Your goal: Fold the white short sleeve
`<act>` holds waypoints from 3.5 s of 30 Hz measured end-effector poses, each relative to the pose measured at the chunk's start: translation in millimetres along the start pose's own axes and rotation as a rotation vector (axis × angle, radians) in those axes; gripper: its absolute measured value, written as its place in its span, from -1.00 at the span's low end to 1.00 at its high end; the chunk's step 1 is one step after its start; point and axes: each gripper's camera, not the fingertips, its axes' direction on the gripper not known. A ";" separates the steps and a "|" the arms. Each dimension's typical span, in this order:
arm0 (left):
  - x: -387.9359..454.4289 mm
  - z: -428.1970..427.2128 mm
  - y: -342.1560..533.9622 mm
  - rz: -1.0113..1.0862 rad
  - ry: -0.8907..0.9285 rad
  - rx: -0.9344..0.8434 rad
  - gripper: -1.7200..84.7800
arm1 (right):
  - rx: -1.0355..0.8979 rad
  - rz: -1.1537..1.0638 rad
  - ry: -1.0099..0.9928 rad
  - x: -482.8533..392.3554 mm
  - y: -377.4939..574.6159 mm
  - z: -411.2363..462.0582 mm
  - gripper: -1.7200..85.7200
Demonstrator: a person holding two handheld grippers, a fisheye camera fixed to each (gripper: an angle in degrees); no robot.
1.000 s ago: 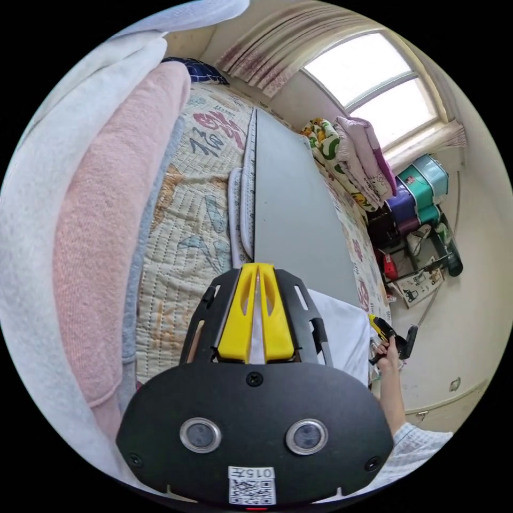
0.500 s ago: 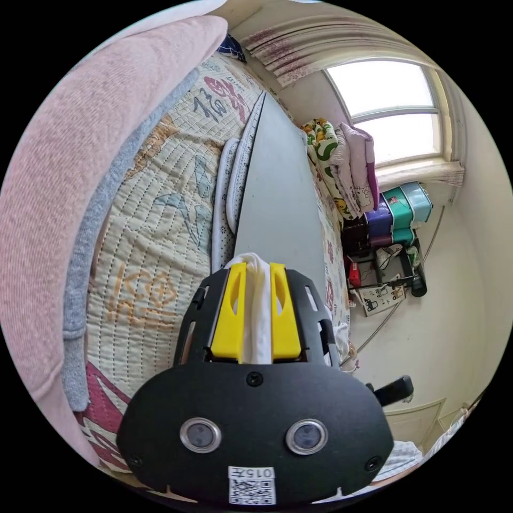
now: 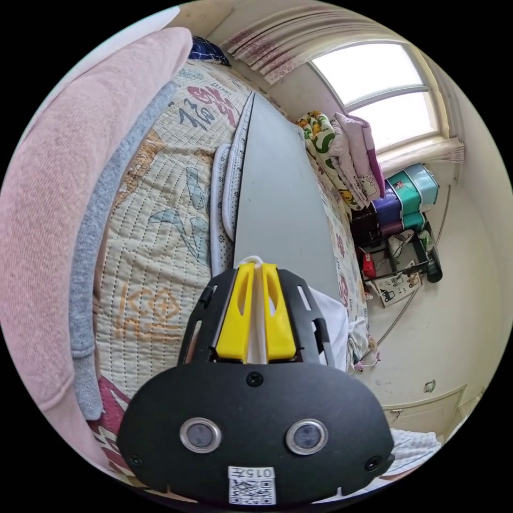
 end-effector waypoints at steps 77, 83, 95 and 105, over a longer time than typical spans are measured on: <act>493.9 -9.5 382.9 1.034 -0.228 -0.352 -0.94 | 0.494 1.218 -0.003 688.1 29.2 -491.7 -0.95; 513.4 -16.7 389.7 0.996 -0.260 -0.337 -0.86 | 0.500 1.228 -0.030 702.8 8.7 -514.1 -0.92; 582.6 -6.0 428.8 1.159 -0.166 -0.355 -0.78 | 0.524 1.247 -0.098 692.1 10.7 -581.9 -0.76; 613.6 1.6 425.3 1.254 -0.231 -0.362 -0.90 | 0.339 1.211 0.092 665.5 -40.5 -577.9 -0.95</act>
